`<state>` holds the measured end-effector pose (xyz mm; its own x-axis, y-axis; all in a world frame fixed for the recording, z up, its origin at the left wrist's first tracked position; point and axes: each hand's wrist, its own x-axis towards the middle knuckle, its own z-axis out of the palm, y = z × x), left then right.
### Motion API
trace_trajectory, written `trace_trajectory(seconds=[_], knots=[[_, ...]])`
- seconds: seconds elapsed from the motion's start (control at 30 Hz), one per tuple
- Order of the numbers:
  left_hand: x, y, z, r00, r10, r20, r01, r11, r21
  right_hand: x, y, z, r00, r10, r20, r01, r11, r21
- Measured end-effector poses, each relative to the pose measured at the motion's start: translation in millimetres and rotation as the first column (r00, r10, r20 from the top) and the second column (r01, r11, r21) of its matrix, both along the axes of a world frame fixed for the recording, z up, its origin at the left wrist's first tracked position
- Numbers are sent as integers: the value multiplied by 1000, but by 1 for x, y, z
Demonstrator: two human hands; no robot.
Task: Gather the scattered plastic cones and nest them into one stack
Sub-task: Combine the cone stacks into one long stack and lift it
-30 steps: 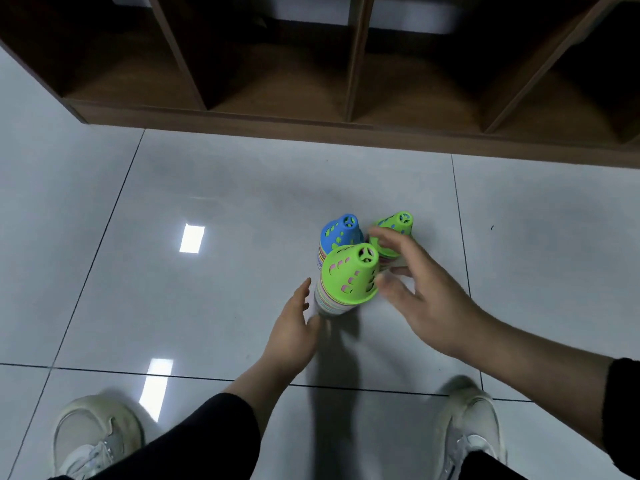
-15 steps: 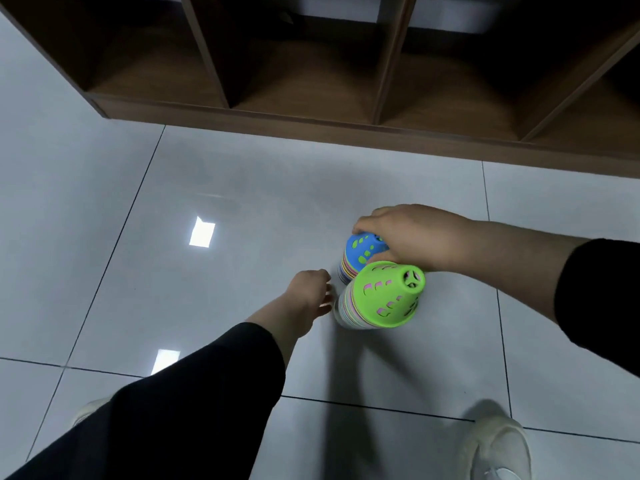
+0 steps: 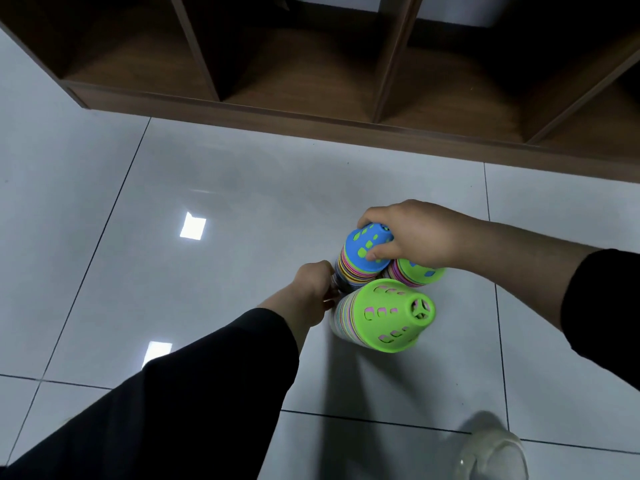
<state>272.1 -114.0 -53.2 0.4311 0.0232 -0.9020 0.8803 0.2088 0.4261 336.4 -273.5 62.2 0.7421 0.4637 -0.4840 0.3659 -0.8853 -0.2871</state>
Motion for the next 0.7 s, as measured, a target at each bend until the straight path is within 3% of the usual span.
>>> trace_trajectory(seconds=[0.23,0.5,0.7], knots=[[14,5,-1,998,48,-35,-51,995,-89,7,-6,2,995,-96,-35,99,993,71],[25,16,15,996,87,13,-85,990,-112,12,-2,25,988,-145,48,138,982,125],[45,24,57,978,120,170,-92,982,-166,6,-3,61,916,-373,146,295,875,383]])
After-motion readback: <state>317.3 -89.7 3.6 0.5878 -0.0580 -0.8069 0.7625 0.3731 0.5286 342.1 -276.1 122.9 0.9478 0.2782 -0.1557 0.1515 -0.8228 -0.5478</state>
